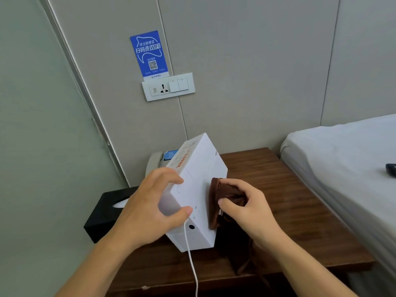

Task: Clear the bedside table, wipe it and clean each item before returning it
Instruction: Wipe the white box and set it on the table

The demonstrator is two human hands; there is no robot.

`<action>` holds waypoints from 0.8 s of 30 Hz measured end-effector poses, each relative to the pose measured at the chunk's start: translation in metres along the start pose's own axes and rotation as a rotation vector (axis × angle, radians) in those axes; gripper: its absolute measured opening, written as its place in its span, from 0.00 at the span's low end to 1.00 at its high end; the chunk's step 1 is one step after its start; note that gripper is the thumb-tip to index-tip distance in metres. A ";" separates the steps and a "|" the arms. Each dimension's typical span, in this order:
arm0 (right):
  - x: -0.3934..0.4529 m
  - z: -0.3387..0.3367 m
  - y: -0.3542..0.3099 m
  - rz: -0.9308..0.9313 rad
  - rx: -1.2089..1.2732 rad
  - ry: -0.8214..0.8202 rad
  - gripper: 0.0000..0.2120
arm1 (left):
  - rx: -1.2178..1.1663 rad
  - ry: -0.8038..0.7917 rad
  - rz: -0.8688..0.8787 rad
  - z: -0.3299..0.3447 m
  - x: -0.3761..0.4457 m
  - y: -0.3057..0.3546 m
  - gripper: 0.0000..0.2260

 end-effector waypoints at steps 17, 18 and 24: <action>0.018 0.070 -0.008 -0.341 -0.662 -0.211 0.21 | -0.124 0.133 -0.017 0.002 -0.009 -0.032 0.33; 0.021 0.069 -0.007 -0.364 -0.657 -0.219 0.21 | -0.153 0.137 -0.036 0.002 -0.009 -0.032 0.35; 0.033 0.060 -0.011 -0.545 -0.492 -0.168 0.17 | -0.095 0.178 0.042 0.005 -0.006 -0.025 0.34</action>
Point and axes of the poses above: each hand's wrist, its own x-axis towards the middle knuckle, its own z-axis out of the palm, y = z × x, the point moved 3 cm from there along x, towards the middle knuckle, and after that the axes turned 8 degrees about -y, right-handed, at the moved point
